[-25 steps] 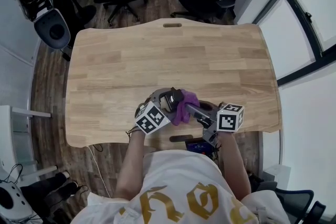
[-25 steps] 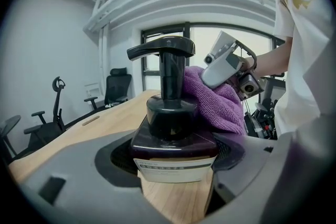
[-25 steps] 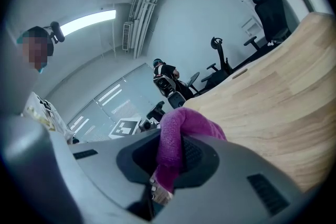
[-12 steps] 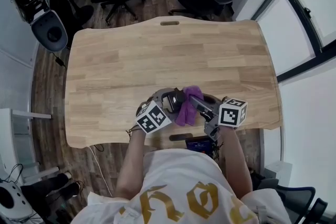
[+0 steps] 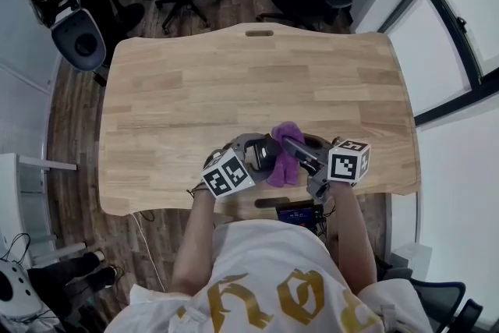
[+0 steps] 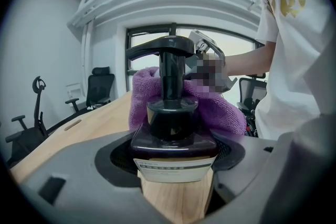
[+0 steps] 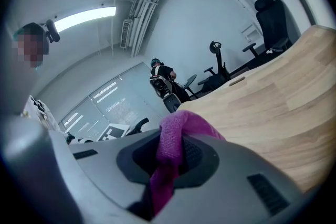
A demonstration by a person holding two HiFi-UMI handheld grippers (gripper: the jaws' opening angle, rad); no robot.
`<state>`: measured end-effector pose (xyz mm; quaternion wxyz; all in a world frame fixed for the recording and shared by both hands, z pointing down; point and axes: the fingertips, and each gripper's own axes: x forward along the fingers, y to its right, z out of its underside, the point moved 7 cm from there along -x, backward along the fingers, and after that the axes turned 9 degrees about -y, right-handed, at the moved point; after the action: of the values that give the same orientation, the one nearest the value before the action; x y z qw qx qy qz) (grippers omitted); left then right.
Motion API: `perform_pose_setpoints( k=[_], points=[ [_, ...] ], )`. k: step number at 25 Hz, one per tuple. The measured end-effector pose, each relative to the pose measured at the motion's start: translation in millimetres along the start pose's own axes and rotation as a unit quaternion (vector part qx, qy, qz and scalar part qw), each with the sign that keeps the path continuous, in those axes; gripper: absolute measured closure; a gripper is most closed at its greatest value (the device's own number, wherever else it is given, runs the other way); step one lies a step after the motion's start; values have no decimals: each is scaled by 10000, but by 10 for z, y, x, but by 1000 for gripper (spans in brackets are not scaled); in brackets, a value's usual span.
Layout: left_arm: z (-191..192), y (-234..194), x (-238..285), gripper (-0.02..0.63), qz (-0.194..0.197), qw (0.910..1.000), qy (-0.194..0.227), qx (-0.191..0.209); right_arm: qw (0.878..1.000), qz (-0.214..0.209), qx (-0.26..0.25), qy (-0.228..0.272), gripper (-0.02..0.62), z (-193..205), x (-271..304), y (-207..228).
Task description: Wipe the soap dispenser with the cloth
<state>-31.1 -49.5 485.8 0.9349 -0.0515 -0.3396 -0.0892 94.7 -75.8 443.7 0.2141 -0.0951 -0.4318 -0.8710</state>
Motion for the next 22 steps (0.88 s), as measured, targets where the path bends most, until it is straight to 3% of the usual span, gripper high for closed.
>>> perform_pose_setpoints(
  k=[16,22],
  points=[
    [-16,192,-16,275,725,9970,-157,240,9995,-118,-177,-245,555,-43,110,-104],
    [-76,214,12,275,789,9955,-319,411,9982,-81,-404,-431,555,-78,126,-124]
  ],
)
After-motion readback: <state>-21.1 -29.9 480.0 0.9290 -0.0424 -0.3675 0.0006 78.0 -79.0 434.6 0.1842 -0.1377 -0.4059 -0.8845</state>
